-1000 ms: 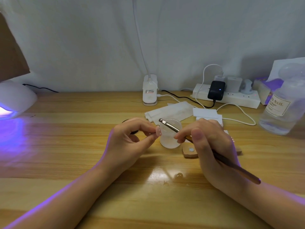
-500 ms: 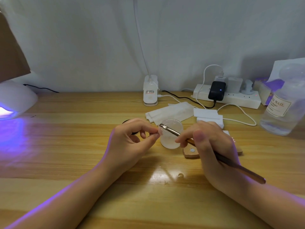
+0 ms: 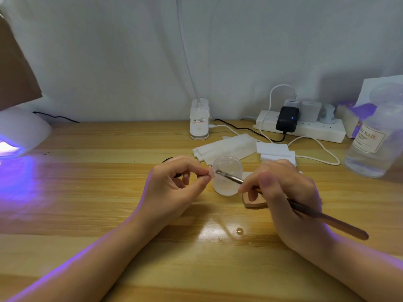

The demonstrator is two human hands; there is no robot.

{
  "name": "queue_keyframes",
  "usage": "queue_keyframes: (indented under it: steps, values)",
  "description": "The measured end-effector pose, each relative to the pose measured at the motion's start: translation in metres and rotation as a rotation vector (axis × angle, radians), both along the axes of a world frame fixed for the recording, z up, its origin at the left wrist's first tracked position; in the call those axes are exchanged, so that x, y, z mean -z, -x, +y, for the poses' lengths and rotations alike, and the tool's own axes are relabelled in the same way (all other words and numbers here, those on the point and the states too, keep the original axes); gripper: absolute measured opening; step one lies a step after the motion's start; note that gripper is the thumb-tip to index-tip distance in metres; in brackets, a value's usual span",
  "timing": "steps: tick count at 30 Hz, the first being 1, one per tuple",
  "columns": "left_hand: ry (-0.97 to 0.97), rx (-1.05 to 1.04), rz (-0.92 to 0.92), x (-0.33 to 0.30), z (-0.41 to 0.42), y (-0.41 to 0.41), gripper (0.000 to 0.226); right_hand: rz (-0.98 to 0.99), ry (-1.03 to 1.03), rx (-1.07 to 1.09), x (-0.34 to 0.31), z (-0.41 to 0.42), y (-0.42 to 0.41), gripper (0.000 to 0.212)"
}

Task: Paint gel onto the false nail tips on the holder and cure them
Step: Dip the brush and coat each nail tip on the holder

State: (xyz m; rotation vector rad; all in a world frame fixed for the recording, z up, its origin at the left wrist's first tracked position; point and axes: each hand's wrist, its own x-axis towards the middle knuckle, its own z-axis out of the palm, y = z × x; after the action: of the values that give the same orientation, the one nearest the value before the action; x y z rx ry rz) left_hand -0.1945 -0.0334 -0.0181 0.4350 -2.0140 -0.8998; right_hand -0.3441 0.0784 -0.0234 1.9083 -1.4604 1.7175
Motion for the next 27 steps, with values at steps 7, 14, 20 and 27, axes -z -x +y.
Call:
queue_keyframes:
  steps: [7, 14, 20, 27]
  values:
    - [-0.006, 0.004, 0.005, -0.0019, 0.0018, -0.0006, 0.018, 0.061, -0.068, 0.046, -0.0042, -0.0012, -0.0023, 0.017]
    - [-0.005, -0.003, 0.003, -0.0038, 0.0041, -0.0004, 0.015, 0.170, -0.027, 0.046, -0.0010, -0.0013, 0.0002, 0.019]
    - [-0.030, -0.022, -0.003, -0.0034, 0.0039, 0.0001, 0.016, 0.182, -0.054, 0.038, 0.0000, -0.0038, 0.0001, 0.024]
    - [-0.026, -0.025, -0.010, -0.0028, 0.0030, -0.0001, 0.020, 0.094, -0.025, 0.029, -0.0003, 0.0000, 0.0004, 0.037]
